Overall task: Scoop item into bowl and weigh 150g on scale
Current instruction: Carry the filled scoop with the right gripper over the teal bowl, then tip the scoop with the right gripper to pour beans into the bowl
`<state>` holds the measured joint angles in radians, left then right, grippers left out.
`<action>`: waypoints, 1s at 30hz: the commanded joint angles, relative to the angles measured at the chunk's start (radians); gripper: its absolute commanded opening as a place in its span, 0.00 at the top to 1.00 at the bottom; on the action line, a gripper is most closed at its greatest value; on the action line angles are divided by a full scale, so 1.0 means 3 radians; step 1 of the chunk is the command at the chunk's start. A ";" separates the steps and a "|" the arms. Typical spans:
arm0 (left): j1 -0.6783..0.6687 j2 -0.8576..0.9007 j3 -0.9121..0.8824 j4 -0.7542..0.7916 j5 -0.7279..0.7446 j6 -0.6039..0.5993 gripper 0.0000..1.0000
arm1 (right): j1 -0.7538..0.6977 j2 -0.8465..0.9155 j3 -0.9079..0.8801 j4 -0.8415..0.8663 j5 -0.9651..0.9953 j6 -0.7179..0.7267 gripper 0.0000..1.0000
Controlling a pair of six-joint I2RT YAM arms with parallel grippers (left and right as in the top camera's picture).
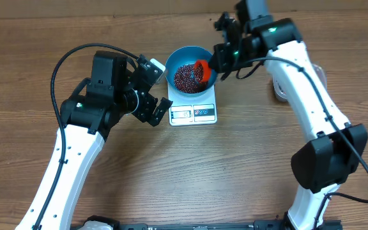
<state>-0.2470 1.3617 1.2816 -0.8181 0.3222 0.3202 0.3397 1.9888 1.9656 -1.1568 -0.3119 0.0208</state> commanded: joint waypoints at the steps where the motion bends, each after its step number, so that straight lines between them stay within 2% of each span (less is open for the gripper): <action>1: 0.0015 0.0018 -0.0011 0.0010 0.0027 -0.0022 0.00 | 0.0191 -0.0153 0.0111 0.0065 0.0750 0.0058 0.96; 15: 0.0015 0.0018 -0.0013 0.0010 0.0027 -0.0022 0.00 | 0.0813 -0.0221 0.0111 0.0287 0.2069 -0.0003 0.96; 30: 0.0015 0.0018 -0.0013 0.0010 0.0027 -0.0020 0.01 | 0.0839 -0.0221 0.0111 0.0273 0.1854 -0.0072 0.96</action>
<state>-0.2470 1.3617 1.2816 -0.8181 0.3222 0.3202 0.5915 1.9717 1.9656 -1.0813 0.2695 0.0036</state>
